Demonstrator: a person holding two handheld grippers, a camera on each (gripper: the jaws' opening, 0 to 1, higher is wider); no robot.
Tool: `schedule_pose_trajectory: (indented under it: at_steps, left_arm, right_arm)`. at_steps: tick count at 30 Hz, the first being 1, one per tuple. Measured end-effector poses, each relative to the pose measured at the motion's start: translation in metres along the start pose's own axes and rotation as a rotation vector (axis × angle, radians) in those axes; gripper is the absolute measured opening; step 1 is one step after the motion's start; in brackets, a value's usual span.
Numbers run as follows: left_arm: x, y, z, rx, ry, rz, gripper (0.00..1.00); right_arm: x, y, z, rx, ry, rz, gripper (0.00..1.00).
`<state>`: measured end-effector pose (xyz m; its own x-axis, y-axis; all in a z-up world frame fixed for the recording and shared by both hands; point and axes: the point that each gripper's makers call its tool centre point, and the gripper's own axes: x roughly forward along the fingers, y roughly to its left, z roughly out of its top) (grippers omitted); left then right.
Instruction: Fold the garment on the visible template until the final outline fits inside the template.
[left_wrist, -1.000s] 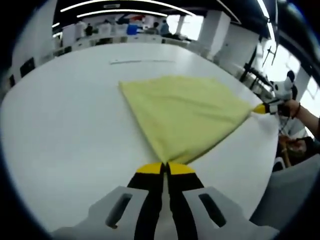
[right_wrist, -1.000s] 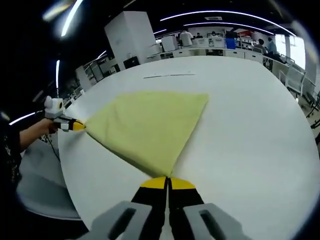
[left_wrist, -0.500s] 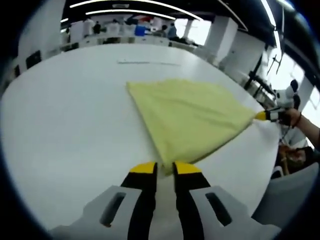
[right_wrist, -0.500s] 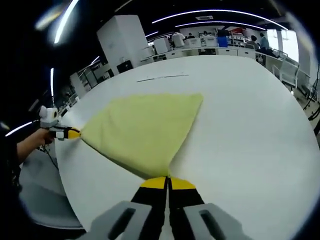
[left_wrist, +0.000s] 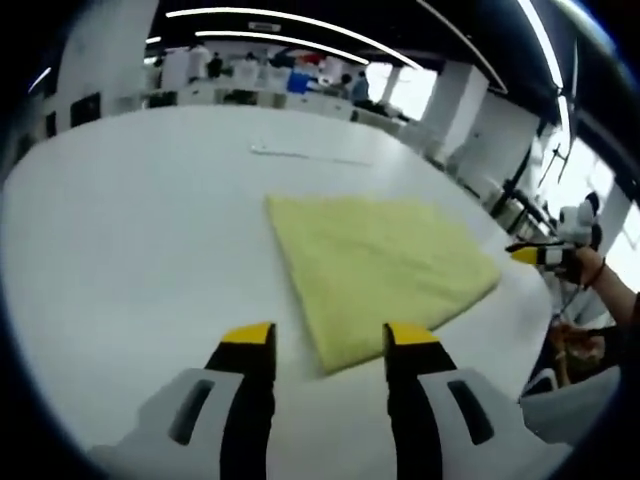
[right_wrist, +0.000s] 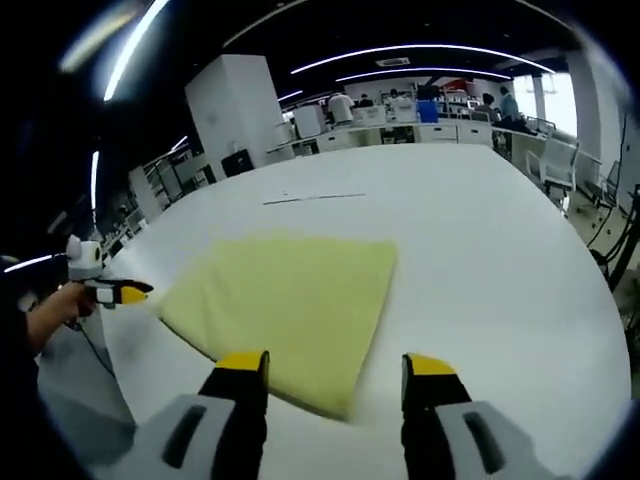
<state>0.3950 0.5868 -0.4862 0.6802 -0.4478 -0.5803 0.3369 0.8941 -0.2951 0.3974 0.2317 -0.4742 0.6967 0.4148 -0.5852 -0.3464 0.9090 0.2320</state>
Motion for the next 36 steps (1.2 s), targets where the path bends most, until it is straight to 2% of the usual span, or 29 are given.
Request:
schedule_pose_trajectory:
  at_steps: [3,6,11,17,25,36]
  left_arm:
    - [-0.006,-0.009,0.011,0.015,-0.038,-0.003,0.52]
    - [-0.011,-0.014,0.019,0.010,-0.063,-0.012,0.59]
    - [-0.019,-0.019,0.023,0.019,-0.078,-0.013,0.74]
    - [-0.030,-0.023,0.026,0.048,-0.089,0.002,0.89]
    - [-0.036,-0.031,0.021,0.087,-0.087,0.017,0.99]
    - [-0.044,-0.024,0.027,0.050,-0.125,0.049,0.99]
  right_arm:
    - [-0.001,0.010,0.007,-0.008,-0.006,0.025,0.67]
    - [-0.005,0.021,0.015,-0.023,-0.022,0.040,0.73]
    - [-0.009,0.031,0.022,-0.035,-0.035,0.052,0.88]
    - [-0.017,0.039,0.028,-0.070,-0.042,0.046,1.00]
    - [-0.022,0.048,0.023,-0.057,-0.052,0.046,1.00]
    - [-0.034,0.050,0.012,-0.116,-0.035,0.025,1.00]
